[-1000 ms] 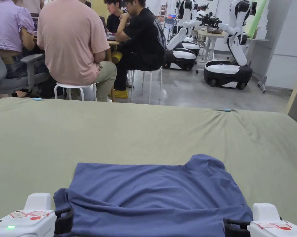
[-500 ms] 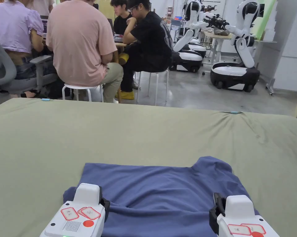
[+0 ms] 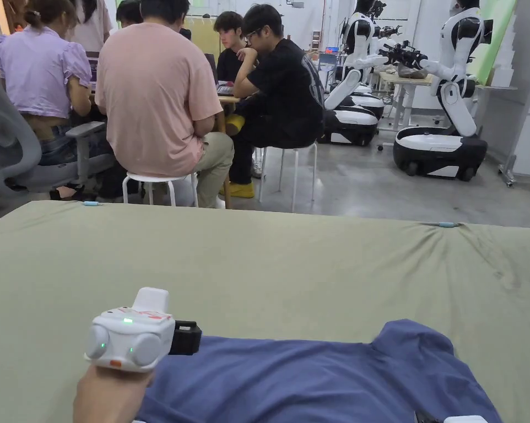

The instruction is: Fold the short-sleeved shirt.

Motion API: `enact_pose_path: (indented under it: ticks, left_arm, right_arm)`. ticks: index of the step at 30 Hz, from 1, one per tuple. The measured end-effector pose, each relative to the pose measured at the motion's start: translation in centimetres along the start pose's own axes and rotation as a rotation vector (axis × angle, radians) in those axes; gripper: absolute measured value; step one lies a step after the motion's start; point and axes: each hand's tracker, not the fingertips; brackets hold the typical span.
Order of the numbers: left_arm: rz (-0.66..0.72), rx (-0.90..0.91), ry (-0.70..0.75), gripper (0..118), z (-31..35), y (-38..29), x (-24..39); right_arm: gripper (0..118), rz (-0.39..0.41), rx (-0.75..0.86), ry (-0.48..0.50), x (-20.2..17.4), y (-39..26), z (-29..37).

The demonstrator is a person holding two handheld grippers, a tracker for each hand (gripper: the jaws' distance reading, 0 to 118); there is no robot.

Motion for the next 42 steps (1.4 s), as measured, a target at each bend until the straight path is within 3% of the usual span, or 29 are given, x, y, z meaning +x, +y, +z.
enact_pose_path:
  ticks: [4,8,10,11,12,13,14,15,16,17,22,23,24,25,26,27,29,33,39,42]
  left_arm:
    - [0.006,-0.183,0.087,104,-7.0,0.3,-0.1]
    - [-0.094,-0.333,0.045,84,-10.7,-1.4,1.1]
    - [-0.061,-0.306,-0.037,54,-9.6,-1.0,1.4]
    - [-0.070,-0.309,-0.039,33,-9.1,-0.5,1.9]
    - [-0.128,-0.305,-0.050,1,-8.5,-0.5,2.5]
    - [-0.185,-0.274,0.002,1,-7.7,-0.5,3.1]
    - [-0.193,-0.224,0.000,1,-6.0,-0.3,3.4]
    - [-0.145,-0.193,-0.038,1,-4.8,0.0,3.3]
    - [-0.122,-0.167,-0.055,1,-3.8,0.2,3.2]
    - [-0.119,-0.123,-0.046,1,-2.4,0.4,3.2]
    - [-0.138,-0.066,-0.040,1,-0.4,0.6,3.0]
    - [-0.140,-0.067,-0.037,1,-0.3,0.5,3.0]
    - [-0.153,-0.067,-0.024,1,-0.3,0.4,3.2]
    - [-0.164,-0.067,-0.022,1,-0.5,0.4,3.1]
    - [-0.169,-0.069,-0.023,1,-0.7,0.4,2.9]
    - [-0.168,-0.071,-0.023,1,-0.6,0.5,2.9]
    - [-0.161,-0.073,-0.027,1,-0.3,0.8,2.7]
    - [-0.136,-0.038,-0.033,1,2.2,1.5,1.8]
    - [-0.113,0.053,-0.063,1,13.4,-0.5,-0.4]
    - [-0.130,0.060,-0.059,1,18.1,-4.2,-1.1]
  right_arm:
    - [0,-0.007,-0.037,-0.013,2.5,-0.1,-0.9]
    - [0,-0.016,-0.102,-0.029,6.7,0.7,-2.9]
    - [0,0.021,-0.158,-0.071,9.1,1.4,-5.7]
    - [0,0.016,-0.202,-0.087,10.5,1.8,-7.3]
    - [1,-0.006,-0.217,-0.092,12.1,2.0,-8.4]
    - [12,-0.029,-0.219,-0.098,13.4,2.4,-10.2]
    - [37,-0.052,-0.232,-0.103,14.6,2.7,-12.0]
    - [85,-0.076,-0.275,-0.135,16.0,2.9,-13.4]
    - [111,-0.083,-0.318,-0.157,17.2,3.0,-14.5]
    - [118,-0.099,-0.334,-0.137,18.1,3.1,-15.8]
    - [110,-0.103,-0.458,-0.094,21.1,2.1,-20.7]
    - [95,-0.129,-0.501,-0.082,21.6,1.4,-21.2]
    - [60,-0.161,-0.539,-0.061,22.9,0.7,-21.8]
    - [53,-0.185,-0.562,-0.035,23.3,0.2,-21.5]
    - [38,-0.173,-0.502,-0.065,23.6,0.0,-20.3]
    - [3,-0.183,-0.470,-0.050,23.7,0.3,-19.5]
    - [2,-0.171,-0.423,-0.015,23.9,0.3,-17.8]
    - [2,-0.100,-0.302,-0.053,23.2,2.2,-12.8]
    - [2,-0.157,-0.127,0.023,24.2,2.5,2.6]
    - [2,-0.134,-0.109,0.000,24.1,-0.4,9.3]
